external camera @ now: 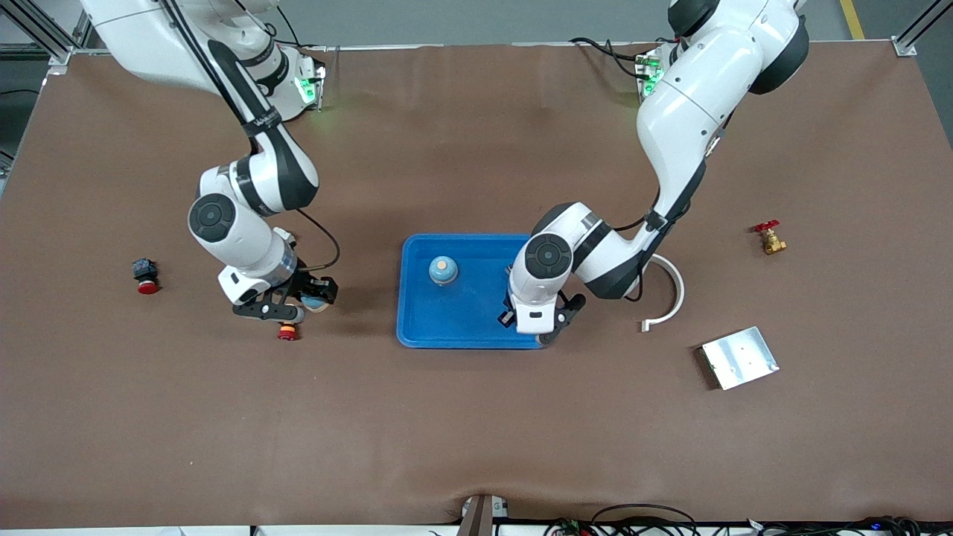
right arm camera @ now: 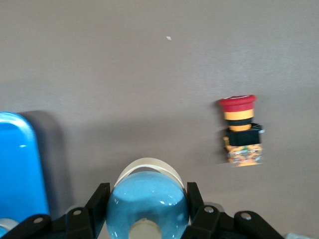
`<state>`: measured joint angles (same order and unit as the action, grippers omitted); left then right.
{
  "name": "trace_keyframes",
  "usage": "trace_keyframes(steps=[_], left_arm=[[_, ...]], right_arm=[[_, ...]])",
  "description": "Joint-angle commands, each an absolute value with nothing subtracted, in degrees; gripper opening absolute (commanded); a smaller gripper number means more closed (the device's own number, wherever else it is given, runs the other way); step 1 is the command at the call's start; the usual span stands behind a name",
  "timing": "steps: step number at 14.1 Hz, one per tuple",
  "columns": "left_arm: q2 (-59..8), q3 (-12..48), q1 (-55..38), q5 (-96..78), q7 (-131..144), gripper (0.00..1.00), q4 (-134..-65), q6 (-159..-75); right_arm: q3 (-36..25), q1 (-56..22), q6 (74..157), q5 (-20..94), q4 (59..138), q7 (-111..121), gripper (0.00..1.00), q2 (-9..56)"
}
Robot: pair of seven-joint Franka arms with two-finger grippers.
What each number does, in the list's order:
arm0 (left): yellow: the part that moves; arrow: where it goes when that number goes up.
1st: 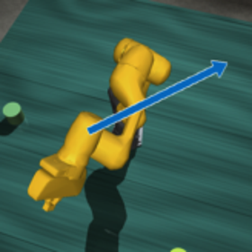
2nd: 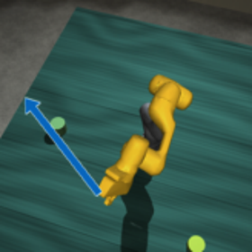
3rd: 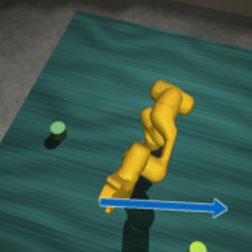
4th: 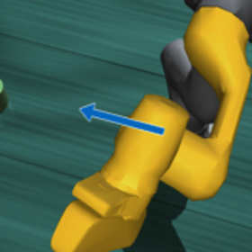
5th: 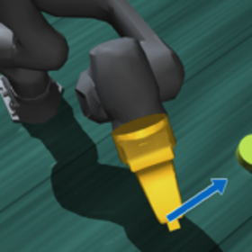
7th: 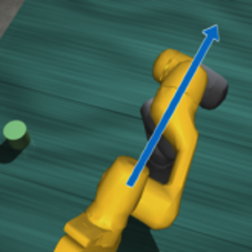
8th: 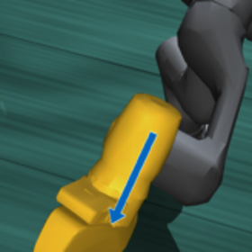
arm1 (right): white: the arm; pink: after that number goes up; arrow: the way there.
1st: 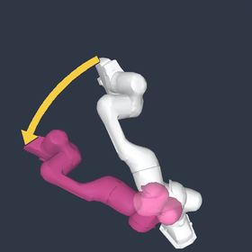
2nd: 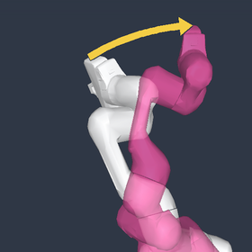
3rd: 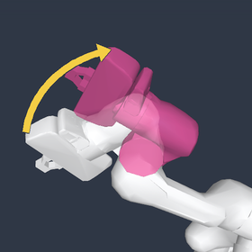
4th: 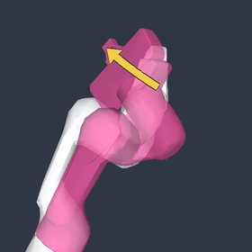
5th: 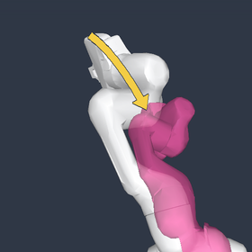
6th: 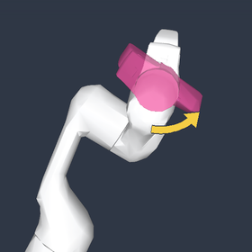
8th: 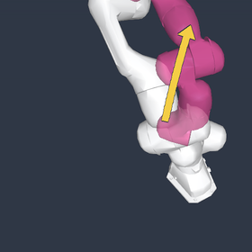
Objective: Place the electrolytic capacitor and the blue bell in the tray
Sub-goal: 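Carry the capacitor to the tray while the right gripper carries the bell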
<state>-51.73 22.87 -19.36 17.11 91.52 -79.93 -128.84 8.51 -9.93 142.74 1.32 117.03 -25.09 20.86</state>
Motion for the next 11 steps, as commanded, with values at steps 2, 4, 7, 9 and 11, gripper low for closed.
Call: trace_keyframes(steps=[2,4,7,9,11], left_arm=[[-52.8,22.2,-20.9,16.3,92.6,0.06,-78.6,-129.4],[-53.1,22.2,-20.9,16.4,92.6,0.07,-78.7,-129.4],[-53.2,22.2,-20.9,16.6,92.6,0.08,-78.7,-129.6],[-53.2,22.2,-20.9,16.7,92.6,0.11,-78.7,-129.7],[-53.2,22.2,-20.9,16.8,92.6,0.28,-78.6,-129.7]], right_arm=[[8.2,-13.6,141.9,1.3,113.7,-32.8,0.0,23.1],[7.7,-16.9,141.6,1.1,111.3,-38.4,0.0,25.2],[7.6,-21.2,139.2,-3.0,105.8,-49.0,0.0,29.9],[7.6,-24.0,134.3,-8.9,99.5,-58.0,0.0,33.9],[7.7,-26.3,130.7,-10.8,93.1,-64.3,0.0,38.1]])
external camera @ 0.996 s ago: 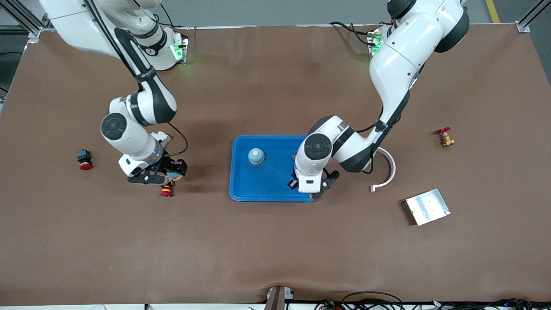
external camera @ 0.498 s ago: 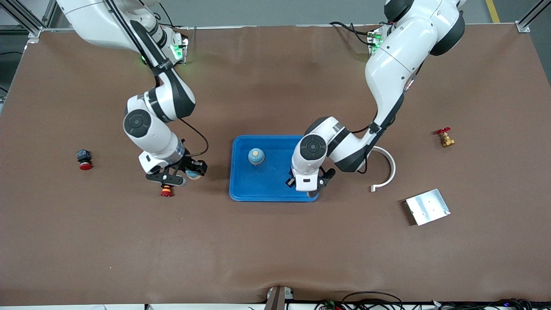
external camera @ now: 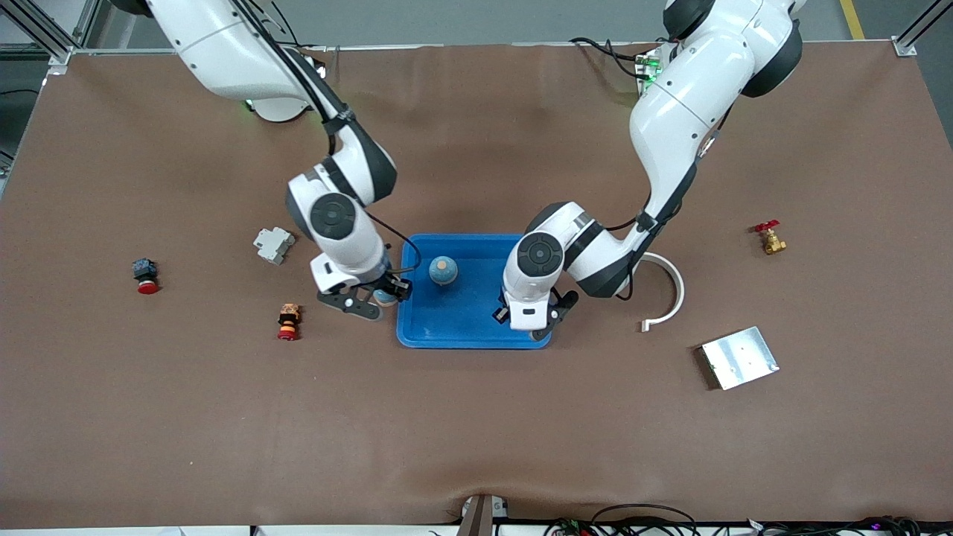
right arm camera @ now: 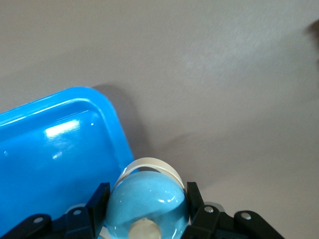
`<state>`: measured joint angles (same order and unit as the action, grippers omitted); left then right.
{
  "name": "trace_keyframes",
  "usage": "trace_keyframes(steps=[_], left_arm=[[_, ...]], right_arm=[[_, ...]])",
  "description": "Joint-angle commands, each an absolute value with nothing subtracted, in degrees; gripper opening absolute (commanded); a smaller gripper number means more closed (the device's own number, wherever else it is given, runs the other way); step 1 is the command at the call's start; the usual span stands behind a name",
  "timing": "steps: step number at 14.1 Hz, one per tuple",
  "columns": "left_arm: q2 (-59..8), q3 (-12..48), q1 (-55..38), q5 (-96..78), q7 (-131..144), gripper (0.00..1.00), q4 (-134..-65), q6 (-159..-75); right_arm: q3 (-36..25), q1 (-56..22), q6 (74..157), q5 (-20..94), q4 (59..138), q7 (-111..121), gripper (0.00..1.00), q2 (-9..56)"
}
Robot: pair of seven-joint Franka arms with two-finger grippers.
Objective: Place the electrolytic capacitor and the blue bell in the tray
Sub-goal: 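Release the capacitor in the tray while the right gripper lowers the bell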
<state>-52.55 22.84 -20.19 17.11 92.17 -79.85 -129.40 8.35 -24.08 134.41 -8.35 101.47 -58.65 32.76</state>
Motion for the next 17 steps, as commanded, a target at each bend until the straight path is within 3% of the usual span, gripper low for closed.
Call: trace_keyframes(steps=[1,2,7,17], left_arm=[[-53.1,22.2,-20.9,16.8,92.6,0.39,-78.6,-130.0],[-53.1,22.2,-20.8,16.9,92.5,0.56,-78.6,-130.4],[-52.6,22.0,-20.7,17.0,92.2,1.0,-78.4,-130.5],[-48.2,19.9,-19.8,17.1,91.3,1.0,-78.0,-130.3]], right_arm=[[7.7,-26.6,131.1,-10.6,91.9,-65.6,0.0,39.5],[7.7,-27.1,131.4,-10.5,91.5,-66.2,0.0,40.5],[7.8,-28.5,132.2,-10.5,88.5,-70.8,0.0,44.5],[7.8,-31.5,132.2,-10.7,81.7,-76.9,0.0,50.3]])
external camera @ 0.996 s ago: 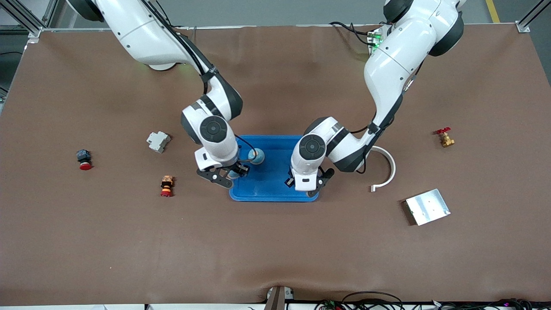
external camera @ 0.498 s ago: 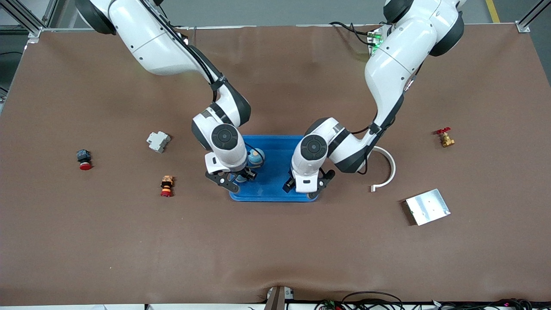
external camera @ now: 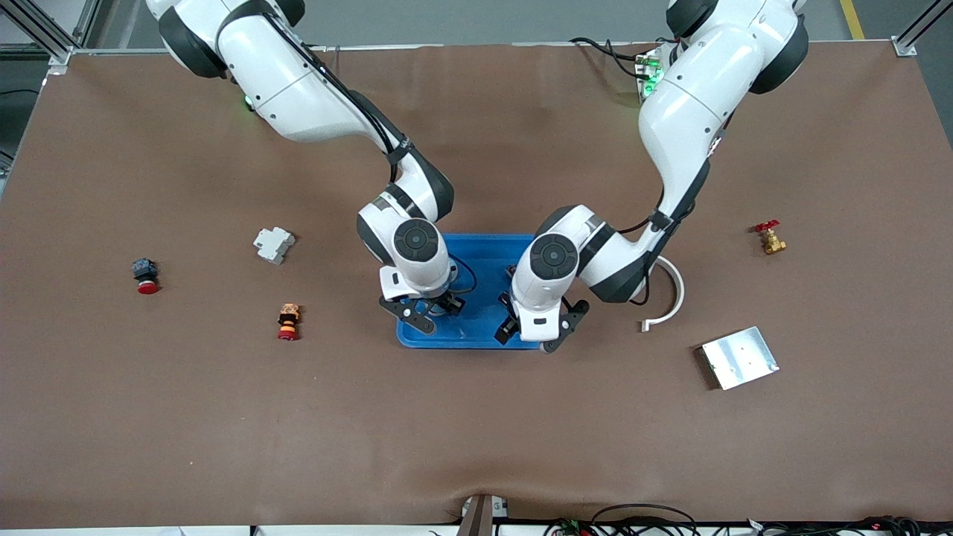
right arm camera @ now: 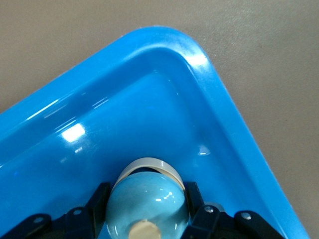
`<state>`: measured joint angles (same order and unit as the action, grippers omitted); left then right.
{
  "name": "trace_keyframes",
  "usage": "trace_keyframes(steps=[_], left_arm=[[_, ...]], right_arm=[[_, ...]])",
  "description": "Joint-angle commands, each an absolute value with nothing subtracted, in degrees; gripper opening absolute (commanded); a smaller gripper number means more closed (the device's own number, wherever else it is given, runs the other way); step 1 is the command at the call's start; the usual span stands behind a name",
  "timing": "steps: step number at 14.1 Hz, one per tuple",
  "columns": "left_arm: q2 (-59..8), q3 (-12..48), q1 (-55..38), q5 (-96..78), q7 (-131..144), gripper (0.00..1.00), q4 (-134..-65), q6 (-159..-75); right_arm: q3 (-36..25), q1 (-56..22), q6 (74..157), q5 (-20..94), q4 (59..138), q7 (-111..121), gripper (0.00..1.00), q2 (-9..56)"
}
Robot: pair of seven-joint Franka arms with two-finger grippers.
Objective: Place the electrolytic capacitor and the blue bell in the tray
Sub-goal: 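Release the capacitor in the tray while the right gripper lowers the bell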
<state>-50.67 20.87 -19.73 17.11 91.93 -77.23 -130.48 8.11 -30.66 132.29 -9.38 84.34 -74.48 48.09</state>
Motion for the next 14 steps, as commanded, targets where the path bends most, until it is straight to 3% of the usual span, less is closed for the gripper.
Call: trace_keyframes(steps=[1,14], left_arm=[[-47.4,19.8,-19.3,17.1,91.2,1.0,-78.0,-130.1],[-36.1,19.6,-4.2,17.6,77.6,1.0,-78.7,-126.0]], right_arm=[[7.8,-31.5,132.2,-10.7,81.6,-76.9,0.0,50.4],[7.8,-31.7,132.2,-10.8,80.1,-77.3,0.0,51.4]])
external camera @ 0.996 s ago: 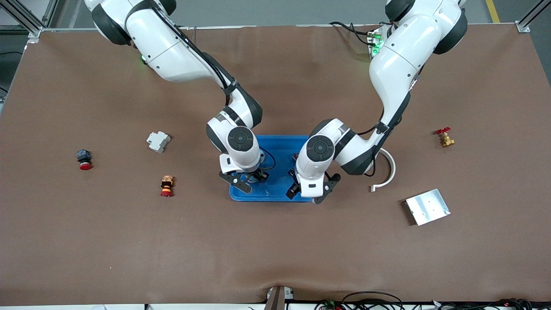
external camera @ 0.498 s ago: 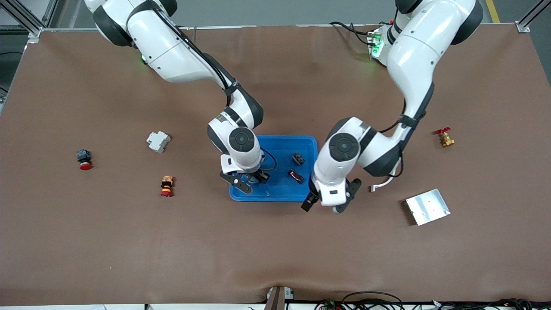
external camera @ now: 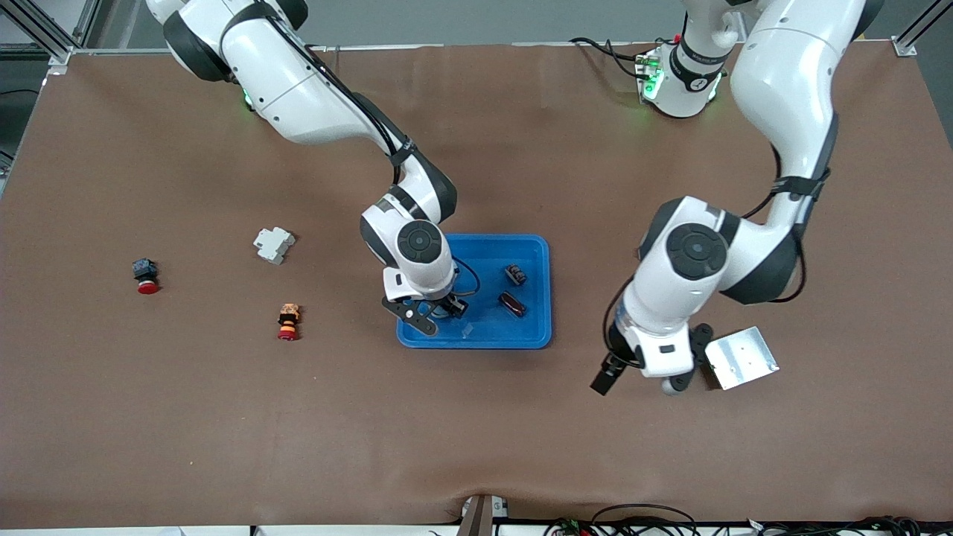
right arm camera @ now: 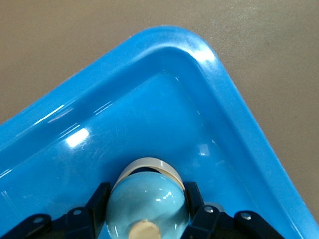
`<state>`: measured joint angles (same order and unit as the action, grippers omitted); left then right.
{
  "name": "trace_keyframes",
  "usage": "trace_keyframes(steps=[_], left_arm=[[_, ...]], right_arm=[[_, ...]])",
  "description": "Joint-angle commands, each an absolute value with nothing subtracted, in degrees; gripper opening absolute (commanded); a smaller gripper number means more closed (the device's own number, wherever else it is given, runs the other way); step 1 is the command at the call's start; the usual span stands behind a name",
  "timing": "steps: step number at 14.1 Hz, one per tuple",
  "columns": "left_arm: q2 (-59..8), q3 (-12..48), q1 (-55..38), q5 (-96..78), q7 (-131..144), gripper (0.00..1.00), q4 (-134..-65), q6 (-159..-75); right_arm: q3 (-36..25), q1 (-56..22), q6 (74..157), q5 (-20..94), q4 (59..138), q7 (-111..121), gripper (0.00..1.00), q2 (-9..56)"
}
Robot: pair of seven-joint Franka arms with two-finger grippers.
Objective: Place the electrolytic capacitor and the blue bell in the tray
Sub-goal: 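Release the bell in the tray while the left gripper withdraws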
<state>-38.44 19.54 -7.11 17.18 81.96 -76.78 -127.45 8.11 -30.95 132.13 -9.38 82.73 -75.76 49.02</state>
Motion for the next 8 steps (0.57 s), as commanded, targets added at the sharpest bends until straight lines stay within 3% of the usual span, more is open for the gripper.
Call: trace_keyframes(steps=[1,2,3,4,8], left_arm=[[-35.6,19.7,-2.4,17.5,74.4,1.0,-78.7,-125.2],[-35.2,19.6,-0.6,17.5,71.7,1.0,-78.7,-124.7],[-34.9,19.7,1.4,17.5,69.2,1.0,-78.9,-124.7],[-34.3,19.9,3.5,17.5,66.3,1.0,-79.4,-124.6],[-34.1,19.8,9.1,17.5,55.6,1.0,-79.5,-124.7]], right_arm=[[7.7,-31.7,132.2,-10.8,80.1,-77.3,0.0,51.5],[7.8,-31.7,132.2,-10.8,80.1,-77.3,0.0,51.5],[7.7,-31.7,132.2,-10.8,80.1,-77.3,0.2,51.4],[7.7,-31.8,132.2,-10.9,80.1,-77.3,0.99,51.4],[7.7,-31.6,131.4,-11.2,79.4,-76.9,1.0,51.0]])
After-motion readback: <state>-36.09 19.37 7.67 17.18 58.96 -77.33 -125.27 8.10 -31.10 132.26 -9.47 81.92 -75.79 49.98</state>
